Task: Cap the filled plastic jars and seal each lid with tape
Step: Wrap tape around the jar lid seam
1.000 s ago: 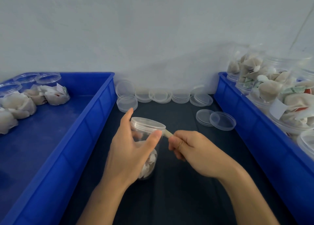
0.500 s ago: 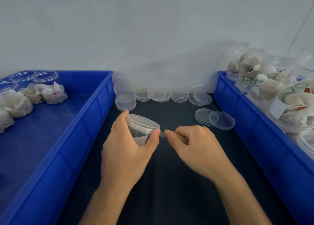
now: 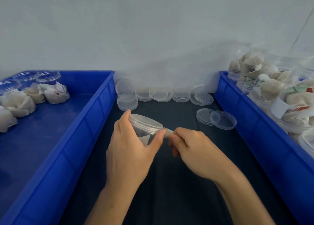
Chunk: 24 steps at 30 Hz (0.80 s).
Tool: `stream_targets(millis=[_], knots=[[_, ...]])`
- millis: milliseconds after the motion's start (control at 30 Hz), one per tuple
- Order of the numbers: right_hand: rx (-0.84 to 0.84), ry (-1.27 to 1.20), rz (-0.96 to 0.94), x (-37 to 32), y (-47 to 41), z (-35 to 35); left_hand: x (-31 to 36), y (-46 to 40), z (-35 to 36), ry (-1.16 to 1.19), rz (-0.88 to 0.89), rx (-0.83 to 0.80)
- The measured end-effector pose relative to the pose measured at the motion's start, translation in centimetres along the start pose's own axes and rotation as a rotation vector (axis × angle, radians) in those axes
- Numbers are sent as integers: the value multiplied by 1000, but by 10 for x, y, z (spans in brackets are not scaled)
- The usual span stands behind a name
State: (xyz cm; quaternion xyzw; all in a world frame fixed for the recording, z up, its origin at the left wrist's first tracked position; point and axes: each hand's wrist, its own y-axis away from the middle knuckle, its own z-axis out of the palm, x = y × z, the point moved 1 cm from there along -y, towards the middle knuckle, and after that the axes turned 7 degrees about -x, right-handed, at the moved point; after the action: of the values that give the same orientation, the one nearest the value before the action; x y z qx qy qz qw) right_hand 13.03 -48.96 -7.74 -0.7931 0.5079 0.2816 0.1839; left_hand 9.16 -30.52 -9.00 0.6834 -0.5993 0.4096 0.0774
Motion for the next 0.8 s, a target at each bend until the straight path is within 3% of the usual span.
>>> stream_targets(millis=[467,800], knots=[[204,-82,-101,-9,-2,4,2,0,-5,101,-41,-19],[357,43,-101,-17,0,7,-1,0,-4,225,-74,-50]])
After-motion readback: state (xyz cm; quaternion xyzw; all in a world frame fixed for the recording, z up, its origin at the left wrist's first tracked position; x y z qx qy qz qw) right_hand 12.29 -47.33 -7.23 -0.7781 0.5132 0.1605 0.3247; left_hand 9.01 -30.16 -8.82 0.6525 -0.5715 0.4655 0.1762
